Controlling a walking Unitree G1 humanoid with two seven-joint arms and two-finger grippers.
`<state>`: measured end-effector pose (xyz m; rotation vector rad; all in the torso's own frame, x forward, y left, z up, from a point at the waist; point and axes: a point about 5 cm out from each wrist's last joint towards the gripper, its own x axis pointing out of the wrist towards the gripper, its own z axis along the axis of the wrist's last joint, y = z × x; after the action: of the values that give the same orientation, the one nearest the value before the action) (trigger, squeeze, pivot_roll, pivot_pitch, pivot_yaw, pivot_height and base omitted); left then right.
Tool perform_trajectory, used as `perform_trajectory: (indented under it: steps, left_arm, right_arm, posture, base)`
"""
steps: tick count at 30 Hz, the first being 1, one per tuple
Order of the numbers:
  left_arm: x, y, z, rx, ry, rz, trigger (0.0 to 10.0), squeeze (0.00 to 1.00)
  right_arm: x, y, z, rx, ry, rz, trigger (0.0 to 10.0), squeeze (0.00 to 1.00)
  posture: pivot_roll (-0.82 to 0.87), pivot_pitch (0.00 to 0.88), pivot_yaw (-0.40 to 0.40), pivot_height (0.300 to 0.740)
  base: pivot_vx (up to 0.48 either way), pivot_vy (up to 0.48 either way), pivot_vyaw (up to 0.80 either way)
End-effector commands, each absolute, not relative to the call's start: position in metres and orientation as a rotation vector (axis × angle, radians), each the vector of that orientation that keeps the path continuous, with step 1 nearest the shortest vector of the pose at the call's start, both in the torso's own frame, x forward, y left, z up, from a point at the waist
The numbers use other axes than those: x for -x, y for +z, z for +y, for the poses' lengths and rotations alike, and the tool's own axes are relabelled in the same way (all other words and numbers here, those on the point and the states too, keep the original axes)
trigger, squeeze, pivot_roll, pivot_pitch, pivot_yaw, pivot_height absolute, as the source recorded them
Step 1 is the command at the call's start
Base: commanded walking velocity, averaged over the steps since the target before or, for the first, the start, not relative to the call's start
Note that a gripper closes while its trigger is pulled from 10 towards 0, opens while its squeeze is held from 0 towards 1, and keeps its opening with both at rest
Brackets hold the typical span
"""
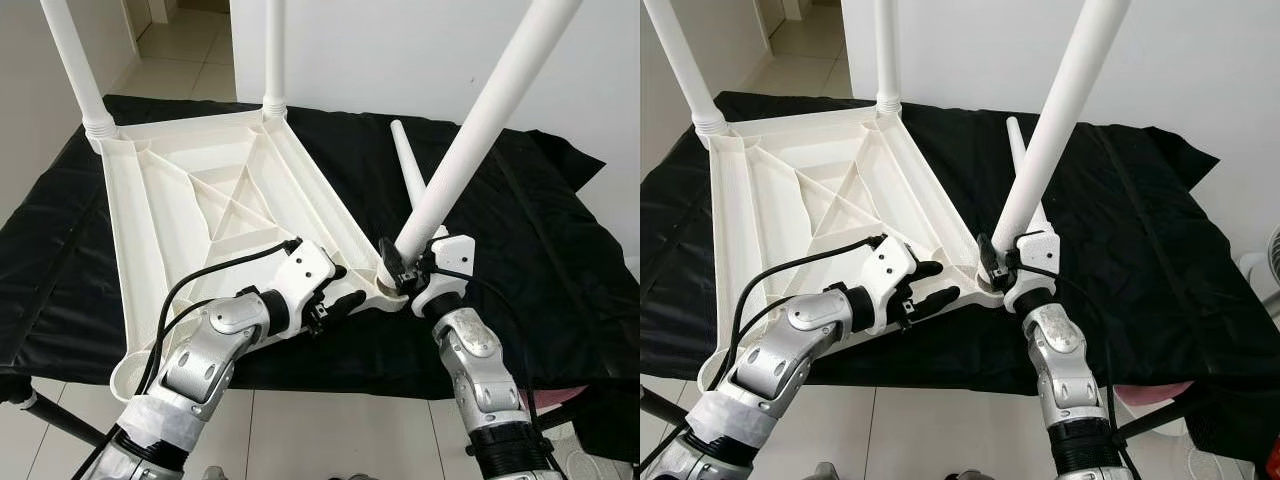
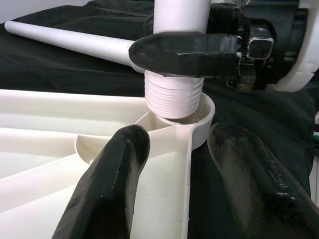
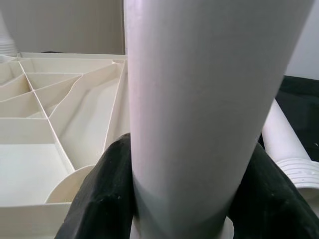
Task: Building children table
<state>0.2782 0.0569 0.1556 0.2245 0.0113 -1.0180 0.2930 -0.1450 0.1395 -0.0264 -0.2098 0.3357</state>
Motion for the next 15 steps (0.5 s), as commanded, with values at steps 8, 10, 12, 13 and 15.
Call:
perform_trajectory:
  steps: [8, 10, 12, 13, 15]
  left_arm:
    - [-0.2806, 0.1608, 0.0600, -0.229, -0.949, -0.008, 10.0, 0.00]
    - [-0.2806, 0.1612, 0.0602, -0.229, -0.949, -0.008, 10.0, 0.00]
    - [-0.2806, 0.1614, 0.0603, -0.230, -0.950, -0.007, 10.0, 0.00]
    - [-0.2806, 0.1618, 0.0604, -0.232, -0.951, -0.007, 10.0, 0.00]
    - [-0.2808, 0.1621, 0.0606, -0.233, -0.951, -0.007, 10.0, 0.00]
  right_arm:
    - [-0.2834, 0.1277, -0.1436, 0.074, 0.405, -0.176, 10.0, 0.00]
    - [-0.2820, 0.1265, -0.1440, 0.073, 0.420, -0.173, 10.0, 0.00]
    - [-0.2812, 0.1252, -0.1447, 0.080, 0.432, -0.169, 10.0, 0.00]
    - [-0.2807, 0.1243, -0.1453, 0.086, 0.442, -0.165, 10.0, 0.00]
    - [-0.2806, 0.1238, -0.1456, 0.090, 0.448, -0.163, 10.0, 0.00]
  posture:
    - [0.03, 0.018, -0.062, 0.740]
    - [0.03, 0.017, -0.058, 0.740]
    - [0.03, 0.017, -0.057, 0.740]
    - [0.03, 0.018, -0.057, 0.740]
    - [0.03, 0.020, -0.054, 0.740]
  base:
    - [0.000, 0.000, 0.00]
    - [0.000, 0.000, 0.00]
    - [0.000, 0.000, 0.00]
    - [0.000, 0.000, 0.00]
    - [0.000, 0.000, 0.00]
